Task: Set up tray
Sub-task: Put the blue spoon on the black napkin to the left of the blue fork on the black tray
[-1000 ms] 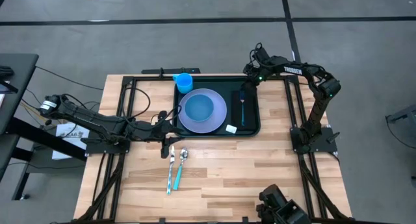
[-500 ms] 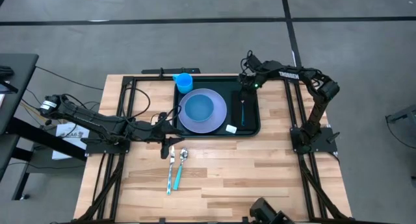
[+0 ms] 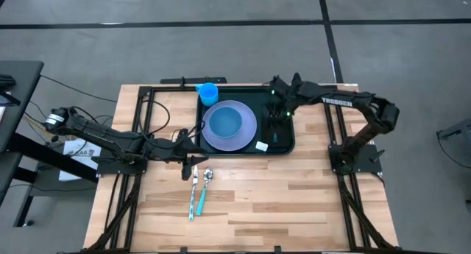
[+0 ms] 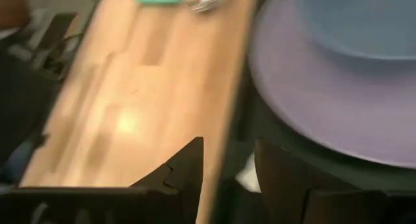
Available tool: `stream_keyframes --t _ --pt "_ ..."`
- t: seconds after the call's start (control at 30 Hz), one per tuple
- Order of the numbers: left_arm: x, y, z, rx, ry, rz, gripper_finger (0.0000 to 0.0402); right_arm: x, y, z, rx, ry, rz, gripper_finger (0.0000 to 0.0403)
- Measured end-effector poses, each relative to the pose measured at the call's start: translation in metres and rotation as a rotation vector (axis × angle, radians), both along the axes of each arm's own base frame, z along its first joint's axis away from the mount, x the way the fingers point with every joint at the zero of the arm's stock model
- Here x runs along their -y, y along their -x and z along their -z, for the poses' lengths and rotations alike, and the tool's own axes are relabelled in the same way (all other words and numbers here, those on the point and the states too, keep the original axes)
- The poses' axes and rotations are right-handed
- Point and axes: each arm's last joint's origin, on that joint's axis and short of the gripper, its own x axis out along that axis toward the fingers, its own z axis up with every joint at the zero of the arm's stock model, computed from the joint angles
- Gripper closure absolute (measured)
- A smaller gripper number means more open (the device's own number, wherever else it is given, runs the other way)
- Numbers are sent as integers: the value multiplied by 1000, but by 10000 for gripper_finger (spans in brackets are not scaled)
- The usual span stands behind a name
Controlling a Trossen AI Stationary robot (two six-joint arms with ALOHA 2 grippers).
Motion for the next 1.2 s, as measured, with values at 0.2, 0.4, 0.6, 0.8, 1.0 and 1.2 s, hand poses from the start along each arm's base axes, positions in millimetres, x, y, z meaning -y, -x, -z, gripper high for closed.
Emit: stream_keyframes --t 0.2,0.4,0.6,0.8,1.0,1.2 --pt "-1 3 7 -70 -27 2 274 -55 -15 -4 -54 -48 -128 282" --pt "-1 4 9 -82 18 -21 274 -100 -24 2 -123 -80 -231 285" --pt "-1 3 8 -59 126 -74 274 -133 -15 11 -243 -119 -287 285" --pt "-1 -4 15 -40 324 -264 274 -154 12 45 -387 -154 -269 285" --pt "9 -20 36 -175 536 -262 274 -158 27 72 -473 -119 -96 285" --pt "34 -44 33 -175 667 -207 274 -158 23 72 -381 -60 10 285"
